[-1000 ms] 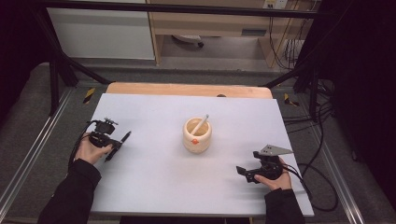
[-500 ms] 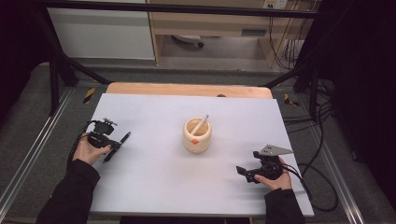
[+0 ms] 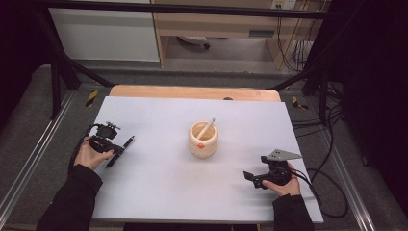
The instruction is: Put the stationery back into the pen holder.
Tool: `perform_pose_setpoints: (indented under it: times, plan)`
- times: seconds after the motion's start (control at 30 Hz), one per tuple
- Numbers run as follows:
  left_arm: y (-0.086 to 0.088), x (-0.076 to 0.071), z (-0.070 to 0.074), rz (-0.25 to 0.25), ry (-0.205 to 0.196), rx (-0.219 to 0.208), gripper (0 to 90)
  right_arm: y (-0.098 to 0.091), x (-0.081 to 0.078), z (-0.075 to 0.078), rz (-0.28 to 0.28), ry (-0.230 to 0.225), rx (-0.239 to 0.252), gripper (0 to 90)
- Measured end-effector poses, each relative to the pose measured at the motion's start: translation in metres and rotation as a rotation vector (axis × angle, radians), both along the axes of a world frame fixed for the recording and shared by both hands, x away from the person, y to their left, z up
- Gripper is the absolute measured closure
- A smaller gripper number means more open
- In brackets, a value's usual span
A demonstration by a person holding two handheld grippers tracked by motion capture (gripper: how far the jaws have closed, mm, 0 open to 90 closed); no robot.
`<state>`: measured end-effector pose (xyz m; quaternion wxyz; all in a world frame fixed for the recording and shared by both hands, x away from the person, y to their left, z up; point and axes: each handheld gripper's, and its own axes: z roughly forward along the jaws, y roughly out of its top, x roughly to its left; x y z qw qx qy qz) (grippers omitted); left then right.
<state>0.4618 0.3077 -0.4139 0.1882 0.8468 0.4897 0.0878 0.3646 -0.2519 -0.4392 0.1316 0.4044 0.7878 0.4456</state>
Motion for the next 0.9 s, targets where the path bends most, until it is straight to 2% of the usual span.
perform_pose_setpoints:
  times: [0.2,0.5,0.77,0.9]
  plan:
    - [-0.002,-0.003,0.009,-0.015,-0.022,0.003,79.2,0.000,0.000,0.000,0.000,-0.001,0.000,1.0]
    - [-0.006,-0.009,0.020,-0.027,-0.053,-0.021,79.1,0.000,0.000,0.000,-0.001,0.000,0.000,1.0]
    - [-0.009,-0.015,0.026,-0.041,-0.094,-0.055,79.1,0.000,0.000,0.000,-0.002,-0.001,0.000,1.0]
    - [-0.015,-0.020,0.030,-0.051,-0.126,-0.084,79.1,0.000,0.000,0.000,-0.002,-0.001,0.000,1.0]
